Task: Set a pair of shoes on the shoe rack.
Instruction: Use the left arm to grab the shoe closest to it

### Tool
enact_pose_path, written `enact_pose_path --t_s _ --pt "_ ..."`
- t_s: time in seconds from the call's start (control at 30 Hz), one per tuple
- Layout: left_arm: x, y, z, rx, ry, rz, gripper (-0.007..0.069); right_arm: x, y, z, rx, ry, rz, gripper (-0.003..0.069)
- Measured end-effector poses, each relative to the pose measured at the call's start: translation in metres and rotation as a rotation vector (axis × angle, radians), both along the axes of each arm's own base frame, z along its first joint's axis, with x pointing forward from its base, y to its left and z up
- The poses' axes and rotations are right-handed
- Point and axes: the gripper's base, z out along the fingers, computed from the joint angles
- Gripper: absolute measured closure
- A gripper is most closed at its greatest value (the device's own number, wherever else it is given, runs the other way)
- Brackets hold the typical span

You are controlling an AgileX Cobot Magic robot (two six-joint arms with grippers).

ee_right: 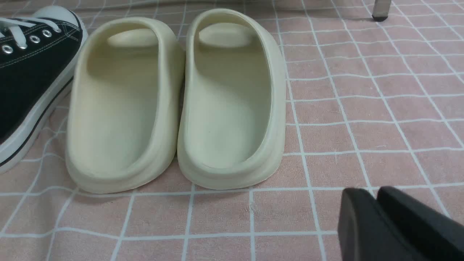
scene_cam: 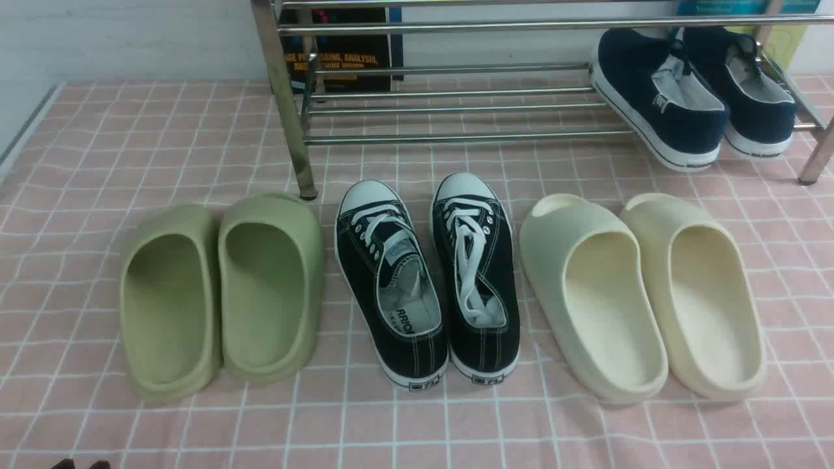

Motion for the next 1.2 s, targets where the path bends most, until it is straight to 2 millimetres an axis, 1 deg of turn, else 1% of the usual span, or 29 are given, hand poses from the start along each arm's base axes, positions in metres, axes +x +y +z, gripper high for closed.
enact_pose_path --t_s 0.57,1.2 --pt "0.0 0.0 0.0 0.0 0.0 0.0 0.0385 0.0 0.0 0.0 0.001 0.0 0.0 0.0558" --pt "0.0004 0.0021 0.0002 0.063 -0.011 0.005 0.0385 0.0 0.0 0.0 0.002 0.0 -0.001 0.054"
